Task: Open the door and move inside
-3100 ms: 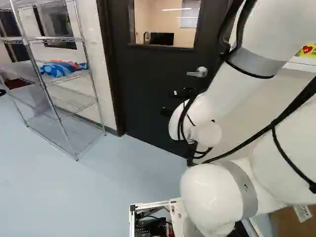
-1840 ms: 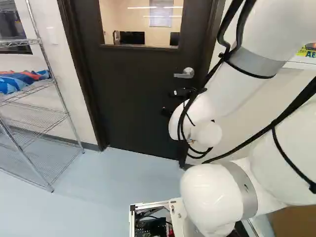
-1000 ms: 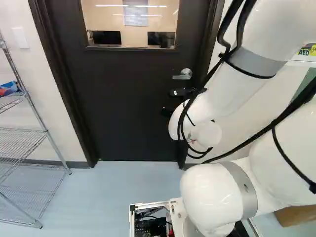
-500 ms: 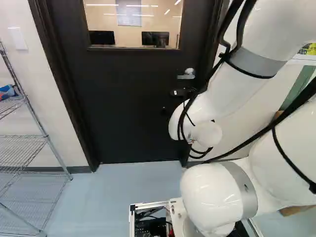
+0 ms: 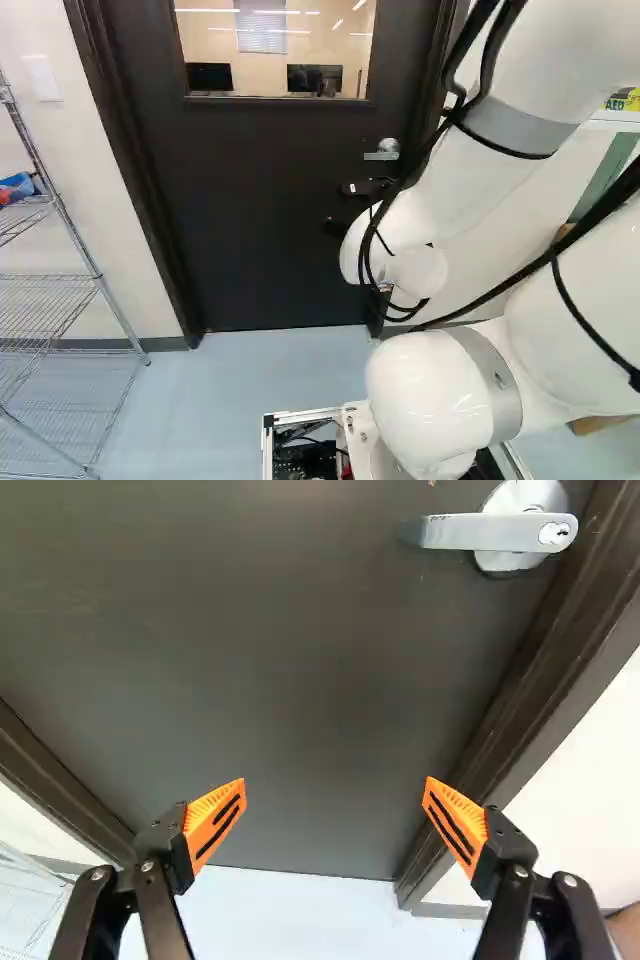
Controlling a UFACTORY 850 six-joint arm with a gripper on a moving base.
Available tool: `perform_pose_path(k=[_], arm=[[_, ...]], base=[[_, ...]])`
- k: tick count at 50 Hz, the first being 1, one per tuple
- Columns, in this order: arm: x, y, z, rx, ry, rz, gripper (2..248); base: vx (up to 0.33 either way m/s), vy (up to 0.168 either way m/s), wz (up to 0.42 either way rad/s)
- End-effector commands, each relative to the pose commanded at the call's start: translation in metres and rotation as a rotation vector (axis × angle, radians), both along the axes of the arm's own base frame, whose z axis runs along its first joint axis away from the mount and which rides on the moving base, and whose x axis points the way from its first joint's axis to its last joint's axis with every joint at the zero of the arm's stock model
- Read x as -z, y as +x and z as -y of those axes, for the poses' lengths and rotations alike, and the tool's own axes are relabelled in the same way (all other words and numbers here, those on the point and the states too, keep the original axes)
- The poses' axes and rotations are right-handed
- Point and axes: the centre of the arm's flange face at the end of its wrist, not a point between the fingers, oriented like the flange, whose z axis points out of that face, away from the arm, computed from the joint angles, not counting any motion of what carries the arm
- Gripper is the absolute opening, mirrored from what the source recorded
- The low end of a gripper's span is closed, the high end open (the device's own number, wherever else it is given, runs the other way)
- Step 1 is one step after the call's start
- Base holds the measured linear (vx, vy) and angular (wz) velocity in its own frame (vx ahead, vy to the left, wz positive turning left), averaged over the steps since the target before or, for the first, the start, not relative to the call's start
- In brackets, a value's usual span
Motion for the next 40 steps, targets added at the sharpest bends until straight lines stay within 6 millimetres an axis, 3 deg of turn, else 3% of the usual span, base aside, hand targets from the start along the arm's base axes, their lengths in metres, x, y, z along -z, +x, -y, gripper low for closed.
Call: perform_pose_path(k=[12,40], arm=[[-0.003,0.002,0.000,0.000,0.000,0.009,247],[-0.030,0.027,0.000,0.001,0.001,0.078,247]], base=[[0.000,0.000,0.000],[0.000,0.000,0.000]])
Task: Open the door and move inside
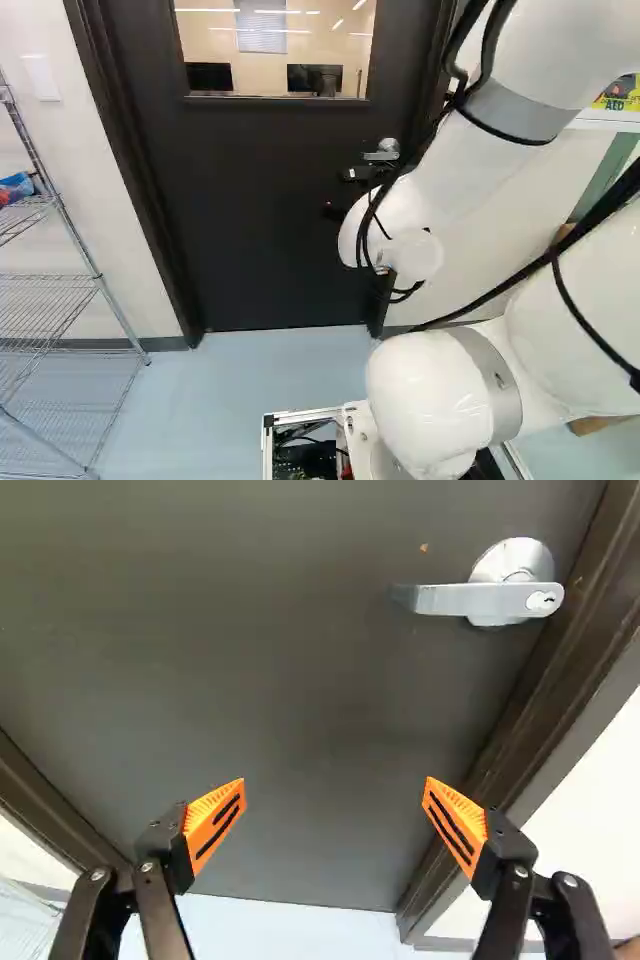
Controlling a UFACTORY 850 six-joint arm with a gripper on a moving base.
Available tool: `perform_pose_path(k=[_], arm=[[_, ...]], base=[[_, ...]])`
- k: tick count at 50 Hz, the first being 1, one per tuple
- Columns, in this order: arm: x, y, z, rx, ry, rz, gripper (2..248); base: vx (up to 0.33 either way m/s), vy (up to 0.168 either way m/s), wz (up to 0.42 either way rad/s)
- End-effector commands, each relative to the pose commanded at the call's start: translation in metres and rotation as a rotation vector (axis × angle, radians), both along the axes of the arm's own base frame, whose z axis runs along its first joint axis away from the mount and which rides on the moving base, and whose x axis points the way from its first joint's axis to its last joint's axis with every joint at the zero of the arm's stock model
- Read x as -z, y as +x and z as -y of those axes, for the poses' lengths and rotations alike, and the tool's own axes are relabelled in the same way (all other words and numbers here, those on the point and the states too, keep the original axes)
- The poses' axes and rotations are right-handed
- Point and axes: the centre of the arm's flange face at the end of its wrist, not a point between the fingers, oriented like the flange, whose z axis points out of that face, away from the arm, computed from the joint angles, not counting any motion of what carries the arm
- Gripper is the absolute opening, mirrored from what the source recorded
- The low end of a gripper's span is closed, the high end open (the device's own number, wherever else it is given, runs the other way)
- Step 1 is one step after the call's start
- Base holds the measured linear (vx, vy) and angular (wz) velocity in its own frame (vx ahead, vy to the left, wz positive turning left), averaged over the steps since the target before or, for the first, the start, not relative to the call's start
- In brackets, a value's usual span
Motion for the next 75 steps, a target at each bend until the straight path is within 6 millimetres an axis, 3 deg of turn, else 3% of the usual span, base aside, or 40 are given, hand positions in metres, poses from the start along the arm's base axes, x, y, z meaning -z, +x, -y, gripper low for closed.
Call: perform_pose_path(k=[75], arm=[[-0.076,0.038,0.000,0.002,0.003,0.187,247]], base=[[0.000,0.000,0.000]])
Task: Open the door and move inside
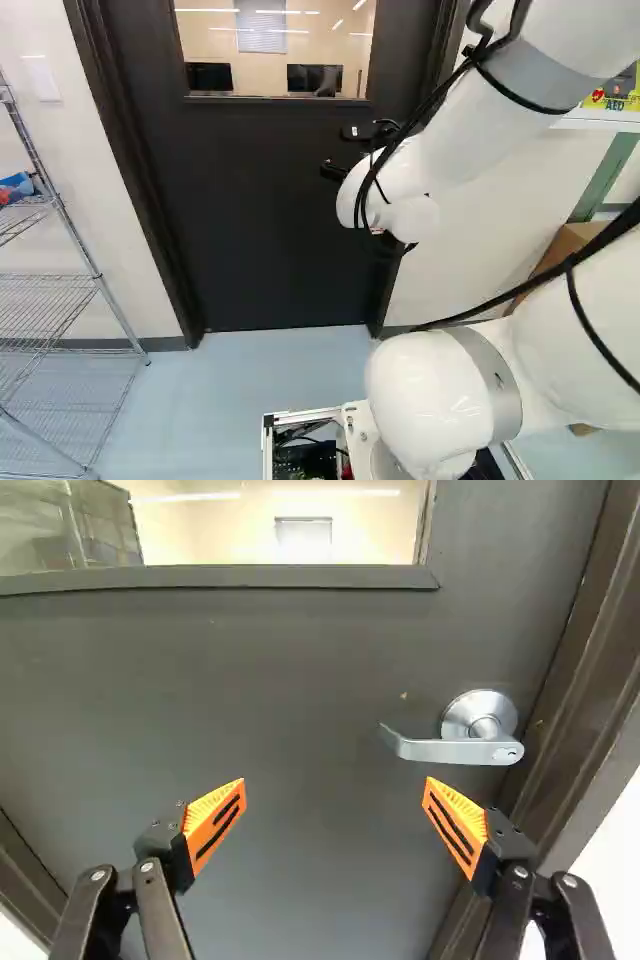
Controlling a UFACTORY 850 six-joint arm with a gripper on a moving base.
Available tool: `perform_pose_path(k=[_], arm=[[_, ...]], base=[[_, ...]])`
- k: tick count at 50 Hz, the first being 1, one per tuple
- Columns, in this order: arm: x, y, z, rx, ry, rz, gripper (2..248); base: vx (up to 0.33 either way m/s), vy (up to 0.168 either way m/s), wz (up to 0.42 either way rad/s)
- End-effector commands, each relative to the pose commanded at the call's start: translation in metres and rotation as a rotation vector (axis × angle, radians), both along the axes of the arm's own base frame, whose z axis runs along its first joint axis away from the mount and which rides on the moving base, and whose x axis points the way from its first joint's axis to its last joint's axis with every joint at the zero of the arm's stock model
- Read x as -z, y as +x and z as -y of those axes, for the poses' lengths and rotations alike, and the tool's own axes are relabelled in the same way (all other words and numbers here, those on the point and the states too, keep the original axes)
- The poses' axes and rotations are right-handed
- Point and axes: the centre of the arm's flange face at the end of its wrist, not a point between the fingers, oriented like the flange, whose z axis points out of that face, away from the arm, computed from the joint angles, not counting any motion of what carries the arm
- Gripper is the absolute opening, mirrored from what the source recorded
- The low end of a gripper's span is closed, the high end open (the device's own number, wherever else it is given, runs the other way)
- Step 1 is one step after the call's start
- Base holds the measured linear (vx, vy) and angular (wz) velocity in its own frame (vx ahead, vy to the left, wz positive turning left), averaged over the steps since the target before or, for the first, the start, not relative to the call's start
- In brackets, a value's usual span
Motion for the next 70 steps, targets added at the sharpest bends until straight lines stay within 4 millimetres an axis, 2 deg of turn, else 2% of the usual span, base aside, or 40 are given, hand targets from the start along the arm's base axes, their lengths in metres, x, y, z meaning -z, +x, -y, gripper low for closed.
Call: perform_pose_path(k=[14,41,58,70], arm=[[-0.015,0.013,0.003,0.010,0.000,0.028,247],[-0.043,0.053,0.013,0.035,0.000,0.037,247],[-0.047,0.077,0.013,0.035,0.000,0.028,247],[-0.045,0.081,0.014,0.035,0.000,0.022,247]], base=[[0.000,0.000,0.000],[0.000,0.000,0.000],[0.000,0.000,0.000],[0.000,0.000,0.000]])
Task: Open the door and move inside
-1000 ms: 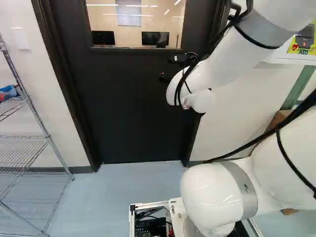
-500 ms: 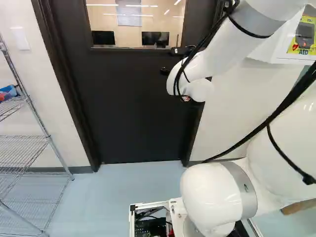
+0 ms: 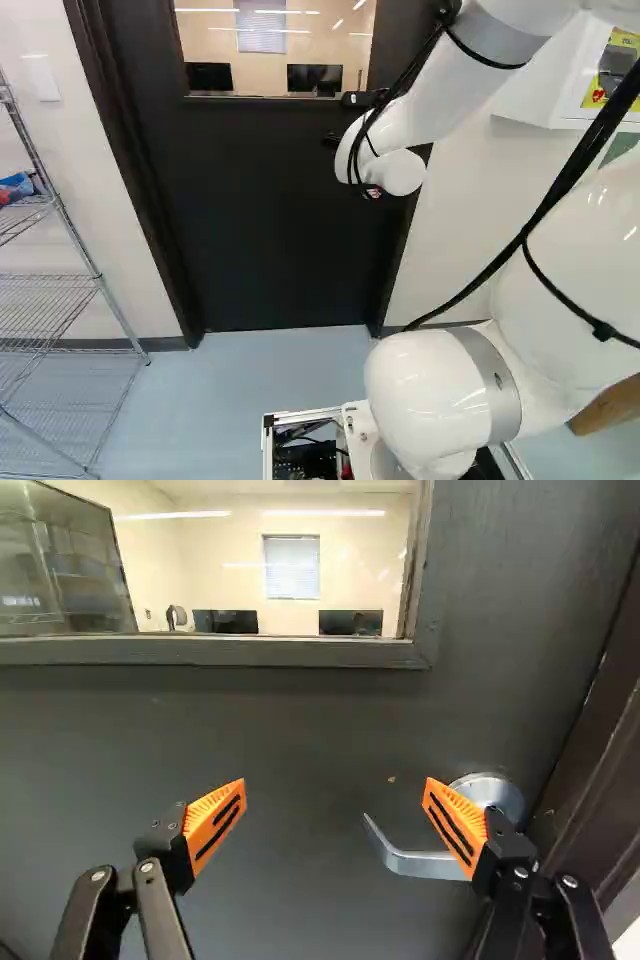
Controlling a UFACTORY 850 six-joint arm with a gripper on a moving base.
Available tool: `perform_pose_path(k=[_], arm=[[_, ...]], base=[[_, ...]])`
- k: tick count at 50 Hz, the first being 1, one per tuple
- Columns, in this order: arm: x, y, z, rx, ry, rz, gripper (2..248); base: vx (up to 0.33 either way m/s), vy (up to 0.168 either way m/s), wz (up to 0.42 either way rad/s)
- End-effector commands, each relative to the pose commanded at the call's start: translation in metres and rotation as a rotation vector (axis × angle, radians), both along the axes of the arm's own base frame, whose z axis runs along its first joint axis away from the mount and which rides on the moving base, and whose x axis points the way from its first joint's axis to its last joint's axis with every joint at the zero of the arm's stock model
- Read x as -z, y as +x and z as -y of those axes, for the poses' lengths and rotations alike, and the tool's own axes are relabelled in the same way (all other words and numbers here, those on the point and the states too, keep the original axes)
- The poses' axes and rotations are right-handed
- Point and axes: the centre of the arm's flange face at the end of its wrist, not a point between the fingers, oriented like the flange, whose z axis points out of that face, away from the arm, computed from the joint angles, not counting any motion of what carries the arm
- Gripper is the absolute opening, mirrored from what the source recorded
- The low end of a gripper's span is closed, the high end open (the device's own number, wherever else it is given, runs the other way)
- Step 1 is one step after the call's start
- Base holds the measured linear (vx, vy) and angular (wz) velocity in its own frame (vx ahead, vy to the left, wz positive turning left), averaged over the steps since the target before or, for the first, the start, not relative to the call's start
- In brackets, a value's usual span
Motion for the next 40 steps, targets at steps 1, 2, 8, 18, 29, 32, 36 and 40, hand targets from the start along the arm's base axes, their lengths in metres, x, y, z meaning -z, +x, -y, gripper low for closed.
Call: perform_pose_path(k=[1,2,8,18,29,32,36,40], arm=[[0.001,0.000,0.000,0.000,0.000,-0.002,247],[0.002,0.000,0.000,0.000,0.000,-0.004,247],[0.007,0.000,0.000,0.000,0.000,-0.016,247],[0.017,0.001,0.000,0.000,0.001,-0.039,247],[0.028,0.000,0.000,0.000,0.001,-0.065,247],[0.032,0.000,0.000,0.000,0.002,-0.072,247],[0.036,0.001,0.000,0.000,0.002,-0.082,247],[0.040,0.001,0.000,0.000,0.002,-0.092,247]], base=[[0.000,0.000,0.000],[0.000,0.000,0.000],[0.000,0.000,0.000],[0.000,0.000,0.000],[0.000,0.000,0.000],[0.000,0.000,0.000],[0.000,0.000,0.000],[0.000,0.000,0.000]])
